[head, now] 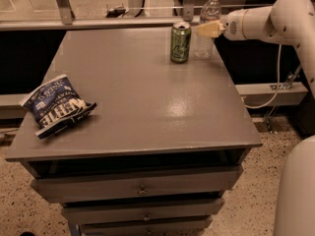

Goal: Move water bottle near green can

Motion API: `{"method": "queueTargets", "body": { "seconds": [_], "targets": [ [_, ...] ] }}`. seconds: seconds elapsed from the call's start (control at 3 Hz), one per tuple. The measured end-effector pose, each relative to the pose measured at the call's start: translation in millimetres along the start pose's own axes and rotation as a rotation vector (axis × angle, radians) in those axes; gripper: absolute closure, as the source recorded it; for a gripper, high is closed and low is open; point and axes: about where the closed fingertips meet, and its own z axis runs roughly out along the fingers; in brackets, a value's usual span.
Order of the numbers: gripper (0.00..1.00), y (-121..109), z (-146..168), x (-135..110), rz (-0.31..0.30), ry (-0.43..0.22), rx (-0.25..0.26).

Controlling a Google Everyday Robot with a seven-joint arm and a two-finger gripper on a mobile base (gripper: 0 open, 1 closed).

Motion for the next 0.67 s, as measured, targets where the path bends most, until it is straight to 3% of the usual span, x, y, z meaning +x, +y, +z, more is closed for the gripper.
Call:
{"method": "queueTargets", "body": {
  "seconds": [0.33, 0.67],
  "targets": [
    [0.00, 3.2, -2.6, 2.0, -0.010, 0.005, -0.027],
    [0.00, 5.1, -6.1, 2.2, -0.021, 0.007, -0.045]
  ]
}}
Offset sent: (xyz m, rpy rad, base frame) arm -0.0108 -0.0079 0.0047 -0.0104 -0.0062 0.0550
